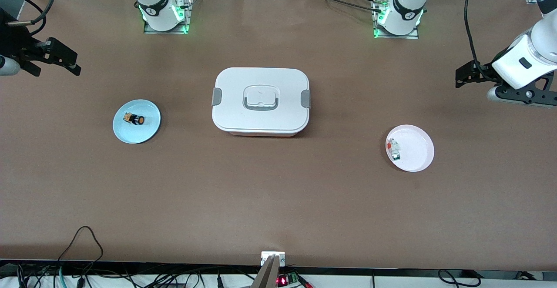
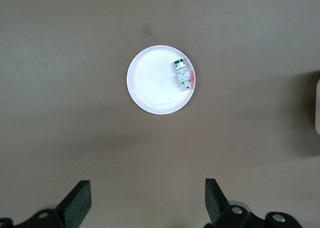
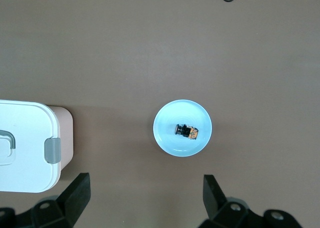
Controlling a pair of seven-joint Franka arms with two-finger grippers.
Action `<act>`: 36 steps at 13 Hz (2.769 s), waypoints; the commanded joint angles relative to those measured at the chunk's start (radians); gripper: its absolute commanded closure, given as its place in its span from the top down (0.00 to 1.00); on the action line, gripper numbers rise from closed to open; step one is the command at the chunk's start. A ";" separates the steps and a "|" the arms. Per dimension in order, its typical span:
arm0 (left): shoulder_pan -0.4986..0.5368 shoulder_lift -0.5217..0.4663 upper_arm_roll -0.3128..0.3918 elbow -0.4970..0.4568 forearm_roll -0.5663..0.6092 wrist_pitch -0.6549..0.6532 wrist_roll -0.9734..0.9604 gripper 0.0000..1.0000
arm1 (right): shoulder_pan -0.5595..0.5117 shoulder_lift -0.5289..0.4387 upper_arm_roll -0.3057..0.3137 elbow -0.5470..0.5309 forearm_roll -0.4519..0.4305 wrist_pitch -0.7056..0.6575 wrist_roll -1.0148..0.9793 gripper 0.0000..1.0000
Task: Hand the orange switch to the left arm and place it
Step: 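Move the right gripper toward the light-blue plate, then lower the right gripper and grasp the black-orange switch on the plate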
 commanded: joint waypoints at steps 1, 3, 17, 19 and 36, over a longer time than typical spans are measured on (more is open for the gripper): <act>0.000 -0.017 0.003 -0.013 -0.003 -0.005 -0.012 1.00 | 0.008 0.013 -0.004 0.031 -0.009 -0.013 0.019 1.00; 0.000 -0.017 0.003 -0.013 -0.003 -0.005 -0.012 1.00 | 0.011 0.013 -0.004 0.031 -0.015 -0.020 0.011 1.00; 0.006 -0.015 0.003 -0.012 -0.003 -0.008 -0.004 1.00 | -0.062 0.135 -0.009 -0.407 -0.055 0.402 -0.055 1.00; 0.004 -0.014 0.003 -0.010 -0.003 -0.008 -0.004 1.00 | -0.068 0.173 -0.009 -0.458 -0.055 0.467 -0.055 1.00; 0.003 -0.014 0.003 -0.009 -0.003 -0.008 -0.003 1.00 | -0.131 0.377 -0.009 -0.685 -0.049 0.852 -0.053 1.00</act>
